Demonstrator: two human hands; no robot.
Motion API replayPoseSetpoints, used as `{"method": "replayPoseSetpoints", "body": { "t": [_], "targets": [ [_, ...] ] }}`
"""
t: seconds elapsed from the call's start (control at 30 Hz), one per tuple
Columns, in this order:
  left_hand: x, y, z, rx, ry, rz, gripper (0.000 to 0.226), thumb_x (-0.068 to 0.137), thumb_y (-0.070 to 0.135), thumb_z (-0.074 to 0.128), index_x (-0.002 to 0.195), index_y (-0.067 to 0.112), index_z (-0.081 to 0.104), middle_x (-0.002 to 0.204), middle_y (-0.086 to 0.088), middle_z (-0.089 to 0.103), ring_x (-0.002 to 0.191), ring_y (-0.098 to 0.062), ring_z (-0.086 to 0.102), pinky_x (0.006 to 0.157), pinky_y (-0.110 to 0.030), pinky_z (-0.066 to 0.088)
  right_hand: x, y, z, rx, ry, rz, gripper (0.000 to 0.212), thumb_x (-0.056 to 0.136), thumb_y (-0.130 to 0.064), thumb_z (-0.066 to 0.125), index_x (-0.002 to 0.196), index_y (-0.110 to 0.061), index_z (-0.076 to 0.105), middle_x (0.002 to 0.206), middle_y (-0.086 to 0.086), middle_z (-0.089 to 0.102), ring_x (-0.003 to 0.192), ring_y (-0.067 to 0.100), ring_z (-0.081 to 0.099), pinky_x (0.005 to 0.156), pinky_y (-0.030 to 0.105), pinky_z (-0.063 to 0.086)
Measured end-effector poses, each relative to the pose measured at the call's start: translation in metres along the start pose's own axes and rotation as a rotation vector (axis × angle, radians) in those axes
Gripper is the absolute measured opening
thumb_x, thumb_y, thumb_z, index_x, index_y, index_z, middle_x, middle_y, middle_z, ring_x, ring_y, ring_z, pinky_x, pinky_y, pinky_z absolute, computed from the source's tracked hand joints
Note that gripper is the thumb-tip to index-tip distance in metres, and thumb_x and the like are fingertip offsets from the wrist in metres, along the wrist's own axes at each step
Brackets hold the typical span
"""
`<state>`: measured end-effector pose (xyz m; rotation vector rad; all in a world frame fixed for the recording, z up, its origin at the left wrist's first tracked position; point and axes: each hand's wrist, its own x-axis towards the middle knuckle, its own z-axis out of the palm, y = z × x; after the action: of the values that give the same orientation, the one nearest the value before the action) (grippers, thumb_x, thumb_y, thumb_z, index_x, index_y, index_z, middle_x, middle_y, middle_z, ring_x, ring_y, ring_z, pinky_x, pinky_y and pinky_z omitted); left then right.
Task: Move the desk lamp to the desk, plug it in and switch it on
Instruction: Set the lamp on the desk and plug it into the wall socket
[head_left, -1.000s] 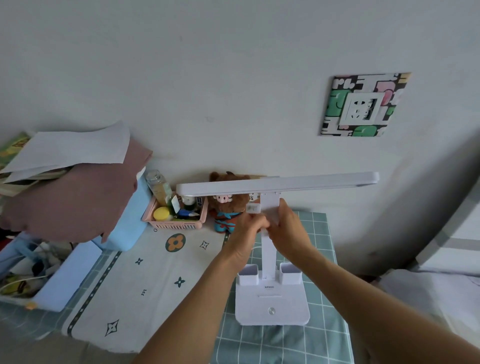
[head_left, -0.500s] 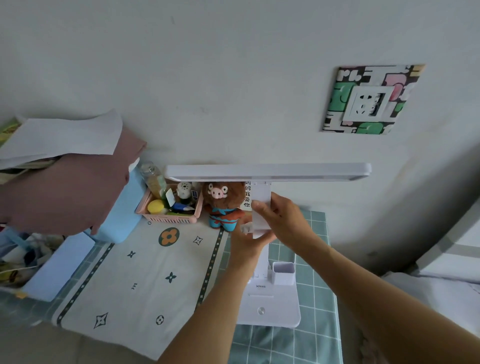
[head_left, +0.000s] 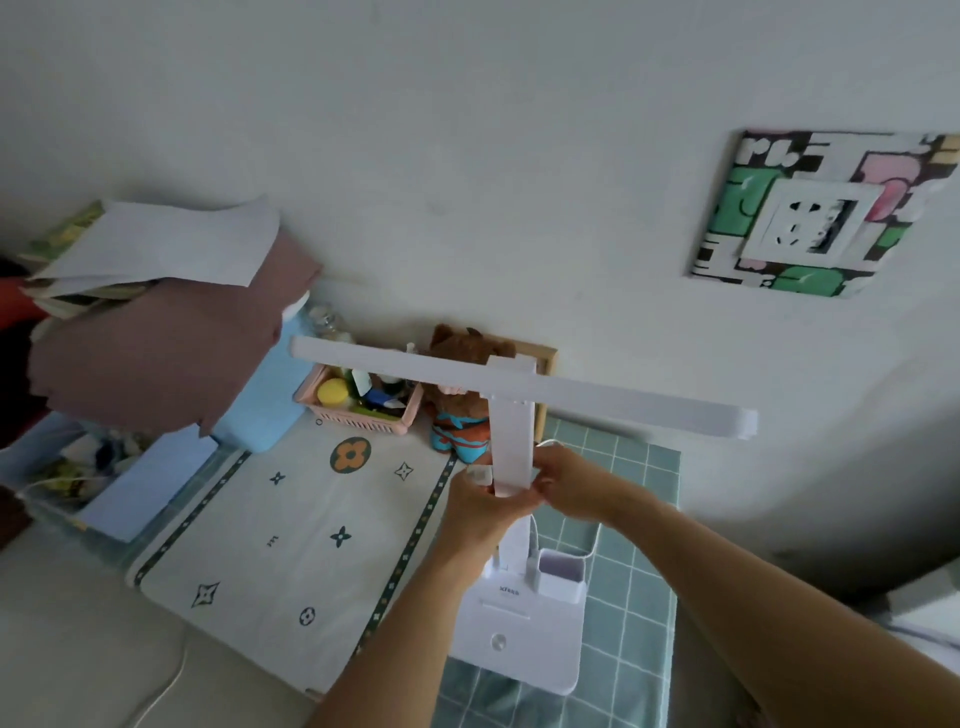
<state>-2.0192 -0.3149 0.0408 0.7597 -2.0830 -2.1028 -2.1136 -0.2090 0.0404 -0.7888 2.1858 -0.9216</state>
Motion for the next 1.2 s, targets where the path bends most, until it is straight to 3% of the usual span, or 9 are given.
{"method": "replayPoseSetpoints", "body": {
  "t": [0.17, 0.23, 0.27, 0.47, 0.63, 0.83, 1.0, 1.1, 1.2],
  "targets": [
    [-0.005, 0.002, 0.000, -0.034, 0.038, -0.040, 0.034, 0.073, 0.003, 0.079, 0.098, 0.019, 0.062, 0.084, 0.001, 0.069, 0.077, -0.012, 0.066, 0.052, -0.004, 0.045, 0.022, 0.020, 0.007, -0.076, -0.010, -0.052, 0.029, 0.093, -0.002, 0.054, 0.113, -0.011, 0.073, 0.115, 0.007, 0.071, 0.104, 0.020, 0.065, 0.095, 0.035, 0.051],
    [-0.007, 0.000, 0.004, -0.080, 0.071, -0.052, 0.050, 0.074, 0.000, 0.077, 0.114, 0.019, 0.053, 0.089, -0.001, 0.065, 0.077, -0.009, 0.062, 0.065, -0.025, 0.057, 0.033, 0.034, 0.013, -0.116, 0.108, -0.012, 0.020, 0.095, -0.015, 0.054, 0.091, -0.012, 0.073, 0.097, 0.007, 0.073, 0.091, 0.024, 0.066, 0.080, 0.033, 0.051],
    [-0.008, -0.001, 0.006, -0.095, 0.105, -0.054, 0.055, 0.075, 0.000, 0.076, 0.118, 0.021, 0.049, 0.092, 0.000, 0.064, 0.080, -0.009, 0.062, 0.052, -0.015, 0.056, 0.039, 0.041, 0.014, -0.139, 0.182, 0.026, 0.019, 0.094, -0.020, 0.054, 0.081, -0.017, 0.066, 0.090, 0.006, 0.072, 0.086, 0.026, 0.066, 0.074, 0.032, 0.049],
    [-0.005, -0.015, 0.016, 0.022, 0.139, -0.028, 0.040, 0.079, 0.004, 0.066, 0.115, 0.016, 0.055, 0.089, 0.001, 0.061, 0.089, -0.014, 0.060, 0.062, -0.011, 0.046, 0.050, 0.073, 0.018, -0.104, 0.220, 0.185, 0.021, 0.089, -0.016, 0.054, 0.069, -0.021, 0.060, 0.083, 0.015, 0.072, 0.077, 0.036, 0.068, 0.072, 0.045, 0.058],
    [0.001, -0.021, 0.018, 0.034, 0.140, -0.014, 0.043, 0.078, 0.013, 0.070, 0.117, 0.012, 0.053, 0.100, -0.005, 0.063, 0.098, -0.016, 0.061, 0.063, -0.009, 0.047, 0.051, 0.097, 0.032, -0.154, 0.225, 0.289, 0.021, 0.091, -0.026, 0.051, 0.098, -0.018, 0.070, 0.095, 0.006, 0.071, 0.092, 0.029, 0.067, 0.074, 0.029, 0.049],
    [0.008, -0.035, 0.013, 0.036, 0.119, 0.023, 0.049, 0.079, 0.022, 0.072, 0.124, 0.021, 0.052, 0.112, -0.007, 0.066, 0.108, -0.018, 0.063, 0.065, -0.006, 0.051, 0.044, 0.123, 0.053, -0.437, -0.093, 0.359, 0.027, 0.094, -0.025, 0.051, 0.115, -0.014, 0.065, 0.120, 0.002, 0.067, 0.116, 0.022, 0.061, 0.091, 0.026, 0.048],
    [0.013, -0.042, 0.012, 0.057, 0.121, -0.016, 0.060, 0.070, 0.038, 0.078, 0.124, 0.034, 0.053, 0.117, 0.001, 0.068, 0.112, -0.023, 0.065, 0.094, -0.046, 0.055, 0.039, 0.138, 0.067, -0.469, -0.099, 0.380, 0.028, 0.090, -0.026, 0.055, 0.115, -0.018, 0.066, 0.120, 0.007, 0.069, 0.112, 0.027, 0.065, 0.090, 0.031, 0.051],
    [0.012, -0.048, 0.010, 0.105, 0.130, 0.039, 0.042, 0.072, 0.030, 0.074, 0.109, 0.022, 0.057, 0.099, 0.004, 0.069, 0.093, -0.017, 0.068, 0.084, -0.030, 0.058, 0.038, 0.138, 0.069, -0.471, -0.085, 0.343, 0.028, 0.089, -0.026, 0.055, 0.112, -0.020, 0.068, 0.119, 0.007, 0.069, 0.111, 0.029, 0.066, 0.091, 0.033, 0.052],
    [0.011, -0.051, 0.008, 0.106, 0.123, 0.052, 0.050, 0.071, 0.030, 0.074, 0.117, 0.021, 0.056, 0.107, -0.004, 0.068, 0.103, -0.021, 0.066, 0.081, -0.026, 0.059, 0.040, 0.136, 0.069, -0.475, -0.060, 0.285, 0.023, 0.087, -0.022, 0.056, 0.105, -0.020, 0.070, 0.114, 0.006, 0.071, 0.106, 0.030, 0.067, 0.087, 0.032, 0.052]
  ]
}}
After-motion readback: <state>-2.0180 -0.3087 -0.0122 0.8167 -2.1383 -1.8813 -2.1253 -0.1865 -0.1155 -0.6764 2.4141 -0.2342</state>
